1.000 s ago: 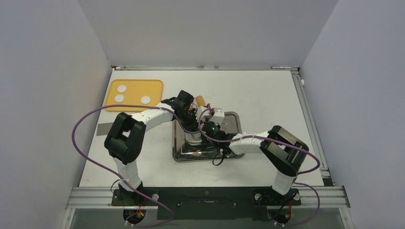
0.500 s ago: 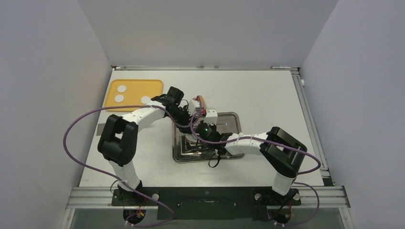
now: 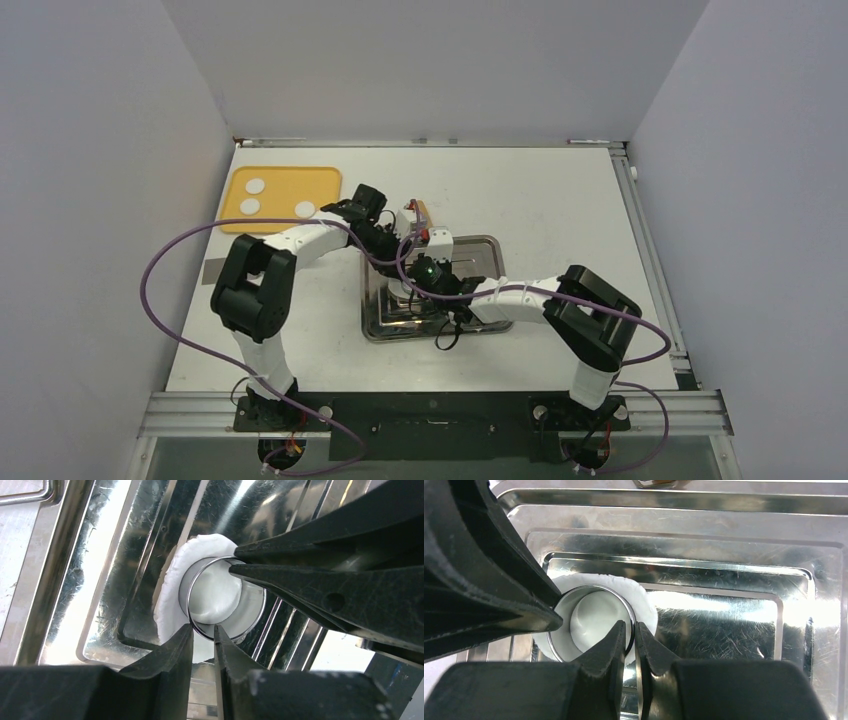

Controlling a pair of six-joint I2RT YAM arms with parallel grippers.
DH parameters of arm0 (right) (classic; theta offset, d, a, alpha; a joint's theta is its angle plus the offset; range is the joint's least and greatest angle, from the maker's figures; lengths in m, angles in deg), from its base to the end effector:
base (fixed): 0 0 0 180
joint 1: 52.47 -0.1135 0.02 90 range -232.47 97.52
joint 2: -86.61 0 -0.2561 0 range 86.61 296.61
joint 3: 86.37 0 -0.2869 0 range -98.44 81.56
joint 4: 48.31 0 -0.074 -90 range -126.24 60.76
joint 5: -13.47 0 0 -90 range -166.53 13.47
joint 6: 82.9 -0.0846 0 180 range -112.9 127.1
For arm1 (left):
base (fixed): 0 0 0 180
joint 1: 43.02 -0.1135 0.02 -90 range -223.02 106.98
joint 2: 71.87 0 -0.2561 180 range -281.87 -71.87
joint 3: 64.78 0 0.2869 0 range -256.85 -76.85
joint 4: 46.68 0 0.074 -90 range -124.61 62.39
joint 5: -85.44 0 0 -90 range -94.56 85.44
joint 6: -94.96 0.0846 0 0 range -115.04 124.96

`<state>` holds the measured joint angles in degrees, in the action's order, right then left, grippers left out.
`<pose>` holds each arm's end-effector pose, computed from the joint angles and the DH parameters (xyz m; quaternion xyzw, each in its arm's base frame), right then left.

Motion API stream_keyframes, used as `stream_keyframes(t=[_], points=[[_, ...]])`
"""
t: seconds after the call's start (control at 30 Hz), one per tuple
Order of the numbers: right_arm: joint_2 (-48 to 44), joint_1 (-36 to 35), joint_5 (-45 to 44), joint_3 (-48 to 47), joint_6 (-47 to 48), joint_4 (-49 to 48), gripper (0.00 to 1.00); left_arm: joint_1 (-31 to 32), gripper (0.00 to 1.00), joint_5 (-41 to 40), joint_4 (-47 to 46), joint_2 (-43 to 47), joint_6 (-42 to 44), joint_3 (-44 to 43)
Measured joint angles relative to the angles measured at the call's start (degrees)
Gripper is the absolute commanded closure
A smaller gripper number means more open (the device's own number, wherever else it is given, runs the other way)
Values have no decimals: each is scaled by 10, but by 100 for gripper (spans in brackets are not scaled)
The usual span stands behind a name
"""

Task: Roll out the dumpling wrappers from the dough
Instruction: Press the dumpling wrapper on the work surface.

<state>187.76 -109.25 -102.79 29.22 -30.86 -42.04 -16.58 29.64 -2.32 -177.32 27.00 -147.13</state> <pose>0.2554 0.3217 0.0909 -0.0567 0.8959 0.1446 0.4162 0.3435 -0.2239 0.1148 0.4372 0.8311 -0.2953 0.1756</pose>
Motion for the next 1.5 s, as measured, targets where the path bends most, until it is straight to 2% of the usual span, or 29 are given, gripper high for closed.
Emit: stream_keyframes(t=[0.2,0.5,0.73,1.03,1.13,1.33,1.5], points=[[0,2,12,-1,-2,2,91,2,100,-16,-3,-9,4,-5],[5,25,56,7,-6,-24,92,10,100,-40,34,-44,14,-60],[30,26,62,-15,5,-36,92,13,100,-69,39,-38,26,-61],[-56,51,72,84,-2,-44,92,70,100,-73,16,-39,6,-59],[-46,54,75,76,-3,-47,92,61,100,-71,12,-40,2,-58],[37,46,95,-5,2,-71,92,5,100,-67,14,-30,22,-45],[30,52,101,13,-3,-90,92,14,100,-73,15,-24,29,-39]])
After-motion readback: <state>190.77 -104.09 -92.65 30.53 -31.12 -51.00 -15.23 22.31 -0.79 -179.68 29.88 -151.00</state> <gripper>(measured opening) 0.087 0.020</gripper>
